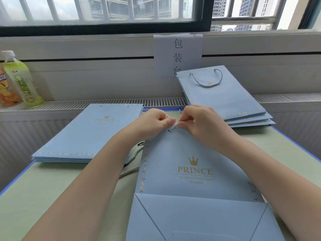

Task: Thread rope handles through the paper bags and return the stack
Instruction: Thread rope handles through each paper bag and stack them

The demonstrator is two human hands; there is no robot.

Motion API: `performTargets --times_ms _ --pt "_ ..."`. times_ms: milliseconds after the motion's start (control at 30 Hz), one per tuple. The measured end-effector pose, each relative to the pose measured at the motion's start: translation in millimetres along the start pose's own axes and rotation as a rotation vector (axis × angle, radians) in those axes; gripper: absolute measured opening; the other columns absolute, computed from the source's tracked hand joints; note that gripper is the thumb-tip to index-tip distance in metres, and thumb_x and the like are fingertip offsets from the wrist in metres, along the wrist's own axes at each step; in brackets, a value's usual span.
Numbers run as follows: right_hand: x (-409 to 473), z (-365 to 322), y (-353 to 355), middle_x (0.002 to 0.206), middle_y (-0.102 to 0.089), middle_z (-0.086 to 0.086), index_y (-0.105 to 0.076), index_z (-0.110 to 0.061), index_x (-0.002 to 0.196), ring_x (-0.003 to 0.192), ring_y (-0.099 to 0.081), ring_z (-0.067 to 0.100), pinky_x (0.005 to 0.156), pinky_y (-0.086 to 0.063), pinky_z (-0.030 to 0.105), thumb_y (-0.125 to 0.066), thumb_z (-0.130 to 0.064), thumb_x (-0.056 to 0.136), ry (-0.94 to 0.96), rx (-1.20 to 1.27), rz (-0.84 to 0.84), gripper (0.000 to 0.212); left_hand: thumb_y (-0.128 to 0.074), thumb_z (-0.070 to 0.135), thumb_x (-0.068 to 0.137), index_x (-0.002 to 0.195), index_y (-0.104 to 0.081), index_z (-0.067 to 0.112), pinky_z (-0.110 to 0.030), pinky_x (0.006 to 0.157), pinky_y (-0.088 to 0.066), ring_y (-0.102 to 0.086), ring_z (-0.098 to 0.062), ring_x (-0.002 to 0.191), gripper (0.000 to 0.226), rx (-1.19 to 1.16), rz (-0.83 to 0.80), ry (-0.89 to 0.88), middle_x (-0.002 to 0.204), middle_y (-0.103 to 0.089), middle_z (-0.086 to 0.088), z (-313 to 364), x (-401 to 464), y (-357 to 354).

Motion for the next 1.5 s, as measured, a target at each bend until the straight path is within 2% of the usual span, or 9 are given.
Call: performTargets --times_ms 133,333,433,600,867,967,1033,1367,1500 --pt "-3 -8 2 0.077 -0.06 -0.003 -0.06 -0.014 0.079 0.071 -0.054 0.021 0.067 -0.032 0.03 -0.065 -0.025 0.085 0.168 -0.181 0.105 0.013 -0.053 0.027 0.096 0.062 -0.047 0.017 -0.014 0.043 -0.026 -0.031 -0.005 0.047 0.036 0.076 0.034 -0.033 0.055 -0.037 0.005 1 1 1" --pt "-1 -11 3 0.074 -0.057 -0.006 -0.057 -0.017 0.08 0.069 -0.052 0.014 0.066 -0.041 0.024 -0.065 -0.02 0.086 0.115 0.057 -0.021 0.01 -0.058 0.032 0.093 0.071 -0.058 0.014 -0.013 0.041 -0.023 -0.03 -0.009 0.047 0.029 -0.005 0.007 -0.003 0.057 -0.038 0.0 -5 0 5" --pt "0 -6 0 0.072 -0.05 -0.014 -0.053 -0.019 0.079 0.067 -0.049 0.003 0.061 -0.035 0.011 -0.064 -0.018 0.086 0.059 0.063 -0.097 0.013 -0.064 0.033 0.088 0.073 -0.061 0.017 -0.016 0.049 -0.031 -0.039 -0.009 0.053 0.022 -0.063 -0.08 0.036 0.063 -0.049 0.001 -7 -3 5" --pt "-2 -1 -8 0.072 -0.046 -0.017 -0.05 -0.022 0.082 0.068 -0.046 0.004 0.06 -0.032 0.021 -0.063 -0.02 0.087 0.02 0.032 -0.153 0.014 -0.076 0.023 0.077 0.089 -0.057 0.019 -0.028 0.07 -0.043 -0.058 -0.015 0.075 0.023 -0.054 -0.29 0.095 0.087 -0.063 -0.002 -8 -7 -5" --pt "-1 -2 -10 0.087 -0.055 -0.008 -0.053 -0.028 0.088 0.078 -0.048 0.002 0.07 -0.037 0.017 -0.062 -0.025 0.087 0.015 0.141 -0.171 0.009 -0.065 0.019 0.056 0.079 -0.055 0.022 -0.035 0.072 -0.037 -0.052 -0.022 0.076 0.026 -0.167 -0.231 0.162 0.088 -0.056 -0.01 -3 -9 -1" --pt "-4 1 -17 0.1 -0.056 -0.009 -0.055 -0.027 0.101 0.089 -0.05 0.006 0.081 -0.041 0.024 -0.058 -0.033 0.088 -0.013 0.09 -0.255 0.015 -0.068 0.007 0.066 0.076 -0.055 0.019 -0.033 0.068 -0.037 -0.052 -0.023 0.073 0.02 -0.138 -0.2 0.18 0.085 -0.057 -0.01 -5 -8 0" --pt "-6 0 -20 0.09 -0.057 -0.011 -0.058 -0.024 0.105 0.081 -0.052 0.008 0.075 -0.043 0.028 -0.057 -0.034 0.09 -0.045 0.082 -0.306 0.019 -0.064 0.003 0.073 0.077 -0.055 0.018 -0.029 0.063 -0.037 -0.051 -0.021 0.069 0.018 -0.093 -0.198 0.179 0.08 -0.059 -0.008 -5 -7 0" --pt "-4 0 -14 0.082 -0.056 -0.017 -0.061 -0.024 0.101 0.078 -0.055 0.002 0.072 -0.044 0.021 -0.063 -0.029 0.087 -0.082 0.175 -0.274 0.015 -0.061 0.0 0.084 0.074 -0.066 0.013 -0.017 0.054 -0.043 -0.058 -0.009 0.058 0.017 -0.224 -0.183 0.152 0.065 -0.063 0.002 -3 -8 6" --pt "-1 0 -3 0.083 -0.058 -0.004 -0.063 -0.012 0.089 0.078 -0.053 0.015 0.07 -0.042 0.025 -0.067 -0.026 0.085 0.0 0.008 -0.177 0.014 -0.057 0.002 0.09 0.079 -0.064 0.013 -0.021 0.059 -0.042 -0.056 -0.014 0.064 0.016 -0.225 -0.18 0.16 0.072 -0.062 -0.002 -5 -7 5"
Point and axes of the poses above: each hand's wrist, its own x-axis towards the middle knuckle, its own y-axis out of the back of the hand, z = x × y, the point moved 5 cm from there along x, towards the middle knuckle
